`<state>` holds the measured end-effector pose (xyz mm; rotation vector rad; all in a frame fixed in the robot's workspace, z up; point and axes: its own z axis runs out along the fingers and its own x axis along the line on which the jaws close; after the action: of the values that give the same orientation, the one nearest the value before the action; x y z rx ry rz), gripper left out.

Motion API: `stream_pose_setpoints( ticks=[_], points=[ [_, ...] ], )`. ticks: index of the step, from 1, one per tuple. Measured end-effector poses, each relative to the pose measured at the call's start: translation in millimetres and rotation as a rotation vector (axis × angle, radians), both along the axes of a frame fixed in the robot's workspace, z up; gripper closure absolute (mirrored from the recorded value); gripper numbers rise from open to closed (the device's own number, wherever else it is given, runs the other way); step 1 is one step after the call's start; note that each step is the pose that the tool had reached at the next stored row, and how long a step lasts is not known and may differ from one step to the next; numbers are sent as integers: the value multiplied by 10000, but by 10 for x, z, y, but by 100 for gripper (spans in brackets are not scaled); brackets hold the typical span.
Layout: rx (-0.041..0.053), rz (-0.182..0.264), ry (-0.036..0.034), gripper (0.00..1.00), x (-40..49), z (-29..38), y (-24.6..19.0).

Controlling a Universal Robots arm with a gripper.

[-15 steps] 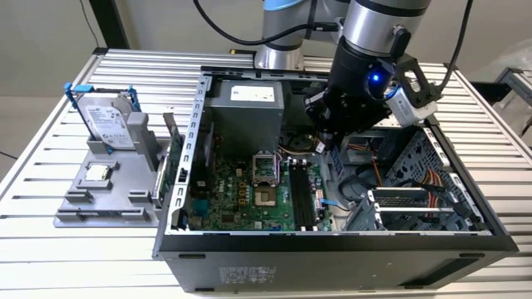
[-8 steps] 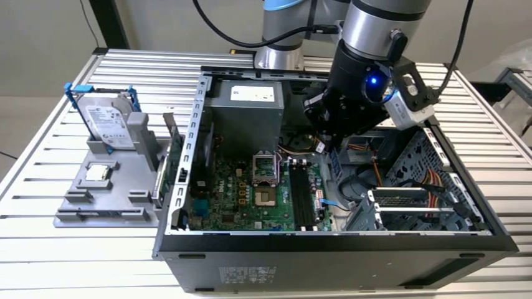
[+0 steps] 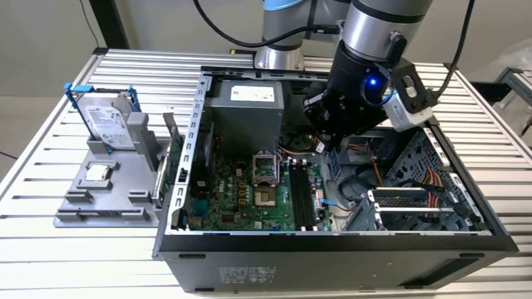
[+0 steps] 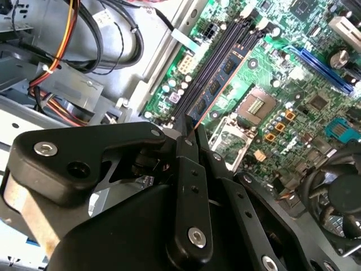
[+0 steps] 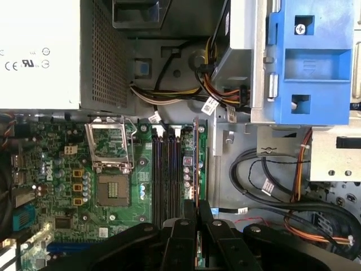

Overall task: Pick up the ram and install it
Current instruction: 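Insert the ram into the slot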

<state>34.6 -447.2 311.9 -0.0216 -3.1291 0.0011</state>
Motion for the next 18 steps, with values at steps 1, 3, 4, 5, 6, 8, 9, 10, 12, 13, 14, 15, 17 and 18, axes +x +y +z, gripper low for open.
stream_pose_setpoints(
  ticks=[1, 3, 4, 5, 6, 8, 9, 10, 12, 13, 14, 15, 17, 18],
  points=[
    [51, -16, 2, 100, 0, -1, -1],
    [260, -44, 4, 100, 0, -5, -2],
    [360, -59, 4, 100, 0, -8, -3],
    [418, -73, 4, 100, 0, -8, -3],
    [419, -75, 4, 100, 0, -8, -3],
    [420, -75, 5, 100, 0, -8, -3],
    [420, -74, 6, 100, 0, -8, -3],
    [420, -75, 6, 100, 0, -8, -3],
    [420, -75, 7, 100, 0, -10, -4],
    [421, -75, 7, 100, 0, -13, -4],
    [421, -75, 10, 100, 0, -13, -4],
    [418, -75, 10, 100, 0, -13, -4],
    [423, -75, 9, 100, 0, -26, -3],
    [421, -75, 10, 100, 0, -32, -4]
  ],
)
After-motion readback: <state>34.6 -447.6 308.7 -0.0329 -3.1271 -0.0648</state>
